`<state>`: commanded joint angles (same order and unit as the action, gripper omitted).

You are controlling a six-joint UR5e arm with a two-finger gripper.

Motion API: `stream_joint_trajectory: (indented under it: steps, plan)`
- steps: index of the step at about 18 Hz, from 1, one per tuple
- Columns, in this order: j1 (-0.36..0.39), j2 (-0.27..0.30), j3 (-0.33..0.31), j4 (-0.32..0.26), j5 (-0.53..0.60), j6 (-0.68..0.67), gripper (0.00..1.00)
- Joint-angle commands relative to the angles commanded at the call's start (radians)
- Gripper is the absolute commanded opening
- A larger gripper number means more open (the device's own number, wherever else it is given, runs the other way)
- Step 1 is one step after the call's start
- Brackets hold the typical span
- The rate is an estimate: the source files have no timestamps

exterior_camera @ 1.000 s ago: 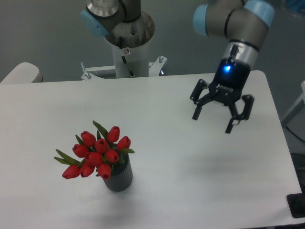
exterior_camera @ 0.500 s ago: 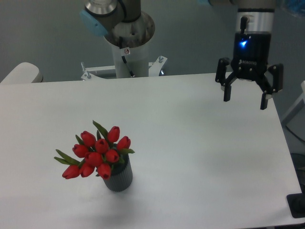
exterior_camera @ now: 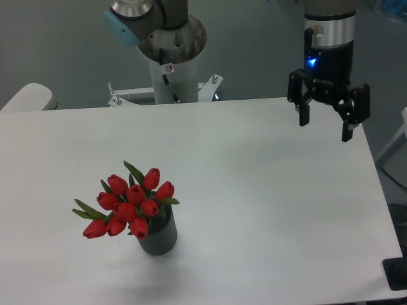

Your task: Insert the flowers into the vase

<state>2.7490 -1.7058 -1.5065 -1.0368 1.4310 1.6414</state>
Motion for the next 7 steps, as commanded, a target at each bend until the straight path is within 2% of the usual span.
stream_joint_trajectory:
  steps: [2, 7]
  plan:
    - [-0.014, -0.009, 0.002, -0.006, 0.035, 0.000, 1.00]
    - [-0.038, -0.012, -0.004, 0.000, 0.037, 0.000, 1.00]
